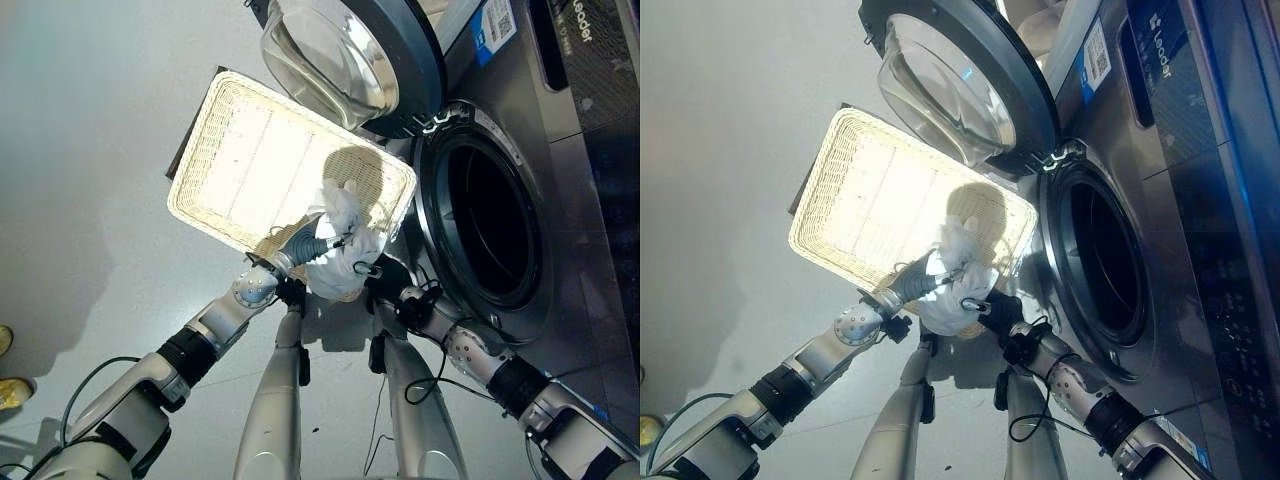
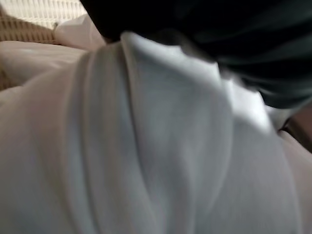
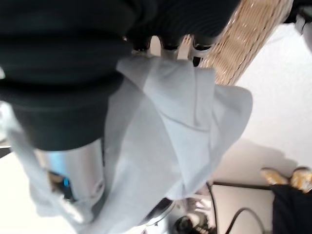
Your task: Put the clothes into the washing machine.
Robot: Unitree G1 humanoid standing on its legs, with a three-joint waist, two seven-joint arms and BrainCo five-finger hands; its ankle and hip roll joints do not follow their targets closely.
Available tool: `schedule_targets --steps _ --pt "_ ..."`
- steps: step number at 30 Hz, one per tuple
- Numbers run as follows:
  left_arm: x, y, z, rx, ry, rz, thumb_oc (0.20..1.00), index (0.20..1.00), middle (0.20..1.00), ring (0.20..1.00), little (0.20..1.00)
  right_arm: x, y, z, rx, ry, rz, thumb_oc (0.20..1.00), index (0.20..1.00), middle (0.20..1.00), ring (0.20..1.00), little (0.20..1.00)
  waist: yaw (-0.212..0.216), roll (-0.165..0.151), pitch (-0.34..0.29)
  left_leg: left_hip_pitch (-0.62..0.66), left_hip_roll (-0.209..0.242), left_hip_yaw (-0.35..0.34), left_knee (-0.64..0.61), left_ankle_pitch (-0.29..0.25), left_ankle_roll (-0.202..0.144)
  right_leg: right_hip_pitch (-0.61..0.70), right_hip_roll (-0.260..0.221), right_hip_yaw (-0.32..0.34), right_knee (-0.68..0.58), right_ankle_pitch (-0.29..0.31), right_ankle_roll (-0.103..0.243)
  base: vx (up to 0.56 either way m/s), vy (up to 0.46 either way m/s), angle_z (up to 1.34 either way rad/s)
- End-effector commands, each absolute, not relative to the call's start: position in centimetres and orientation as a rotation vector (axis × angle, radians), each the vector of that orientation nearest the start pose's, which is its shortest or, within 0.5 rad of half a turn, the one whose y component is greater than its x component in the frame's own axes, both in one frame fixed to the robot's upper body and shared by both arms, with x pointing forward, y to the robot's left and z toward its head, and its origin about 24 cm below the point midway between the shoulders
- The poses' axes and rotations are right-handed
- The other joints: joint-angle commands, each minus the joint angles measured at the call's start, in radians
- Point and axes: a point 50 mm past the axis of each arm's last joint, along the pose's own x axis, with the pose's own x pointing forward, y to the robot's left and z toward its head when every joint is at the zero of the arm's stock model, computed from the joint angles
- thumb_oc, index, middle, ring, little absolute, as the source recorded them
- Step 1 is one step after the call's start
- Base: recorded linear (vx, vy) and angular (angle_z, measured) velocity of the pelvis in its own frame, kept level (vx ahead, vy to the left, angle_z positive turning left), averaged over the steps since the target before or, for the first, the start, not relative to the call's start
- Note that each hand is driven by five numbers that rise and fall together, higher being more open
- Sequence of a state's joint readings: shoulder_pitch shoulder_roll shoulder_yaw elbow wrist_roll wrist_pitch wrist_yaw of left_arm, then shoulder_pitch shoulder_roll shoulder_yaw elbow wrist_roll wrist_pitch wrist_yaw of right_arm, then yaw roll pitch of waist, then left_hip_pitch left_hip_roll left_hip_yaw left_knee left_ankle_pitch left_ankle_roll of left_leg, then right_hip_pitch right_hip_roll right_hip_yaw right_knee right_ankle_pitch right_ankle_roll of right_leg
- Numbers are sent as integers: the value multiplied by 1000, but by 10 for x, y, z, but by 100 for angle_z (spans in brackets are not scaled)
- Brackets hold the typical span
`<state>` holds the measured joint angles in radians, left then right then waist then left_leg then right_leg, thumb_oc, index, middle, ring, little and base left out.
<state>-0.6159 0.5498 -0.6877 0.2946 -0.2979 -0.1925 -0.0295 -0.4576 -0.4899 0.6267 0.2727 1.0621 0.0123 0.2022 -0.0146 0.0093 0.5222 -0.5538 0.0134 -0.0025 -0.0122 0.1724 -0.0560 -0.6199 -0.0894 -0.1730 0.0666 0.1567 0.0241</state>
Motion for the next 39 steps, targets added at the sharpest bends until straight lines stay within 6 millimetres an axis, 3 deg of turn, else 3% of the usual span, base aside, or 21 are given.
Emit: schedule_targets --steps 1,6,7,8,9,10,11,30,31,32,39 --pt "305 67 129 419 -366 -775 200 200 200 200 200 290 -65 97 426 90 887 1000 1000 1000 1000 1000 -23 -7 -2 -8 -77 85 50 -51 36 -1 46 18 43 -26 73 0 0 0" --pt "304 64 126 392 -331 -805 200 200 200 200 200 287 -60 99 460 90 919 1000 1000 1000 1000 1000 -22 -8 -2 -8 -77 86 47 -51 36 -1 45 15 40 -23 75 0 0 0" --pt "302 62 124 383 -318 -814 200 200 200 200 200 285 -59 99 474 85 933 937 937 937 937 937 -21 -9 -2 -8 -77 86 47 -51 36 -1 44 14 39 -22 76 0 0 0" --pt "302 62 123 370 -309 -818 200 200 200 200 200 284 -57 99 481 86 936 724 724 724 724 724 -21 -9 -2 -6 -78 85 45 -51 36 0 44 14 38 -21 77 0 0 0" --pt "302 62 123 370 -309 -818 200 200 200 200 200 284 -57 99 481 86 936 724 724 724 724 724 -21 -9 -2 -6 -78 85 45 -51 36 0 44 14 38 -21 77 0 0 0" --pt "300 60 122 347 -294 -823 200 200 200 200 200 283 -55 100 488 81 938 329 329 329 329 329 -20 -8 -2 -5 -79 84 43 -50 37 2 43 12 35 -20 77 0 0 0" --pt "299 59 121 323 -281 -824 200 200 200 200 200 282 -55 101 495 78 937 200 200 200 200 200 -20 -7 -2 -5 -79 83 41 -50 38 1 42 11 34 -20 77 0 0 0" --pt "289 60 113 207 -202 -845 200 200 200 200 200 280 -56 113 684 4 920 200 200 200 200 200 -10 11 -2 -12 -81 84 30 -45 42 -1 32 -8 17 -11 77 0 0 0" --pt "289 60 112 211 -194 -830 918 918 918 918 918 282 -58 114 729 1 914 200 200 200 200 200 -10 13 -2 -13 -82 84 31 -44 42 -1 32 -8 17 -12 76 0 0 0" --pt "289 61 110 207 -187 -804 1000 1000 1000 1000 1000 282 -59 114 771 1 905 200 200 200 200 200 -10 15 -2 -14 -82 83 33 -44 41 -2 32 -8 20 -13 76 0 0 0" --pt "296 71 110 154 -181 -673 1000 1000 1000 1000 1000 286 -65 112 930 -25 842 200 200 200 200 200 -13 21 -2 -11 -80 85 37 -45 42 0 35 -2 27 -18 72 0 0 0"
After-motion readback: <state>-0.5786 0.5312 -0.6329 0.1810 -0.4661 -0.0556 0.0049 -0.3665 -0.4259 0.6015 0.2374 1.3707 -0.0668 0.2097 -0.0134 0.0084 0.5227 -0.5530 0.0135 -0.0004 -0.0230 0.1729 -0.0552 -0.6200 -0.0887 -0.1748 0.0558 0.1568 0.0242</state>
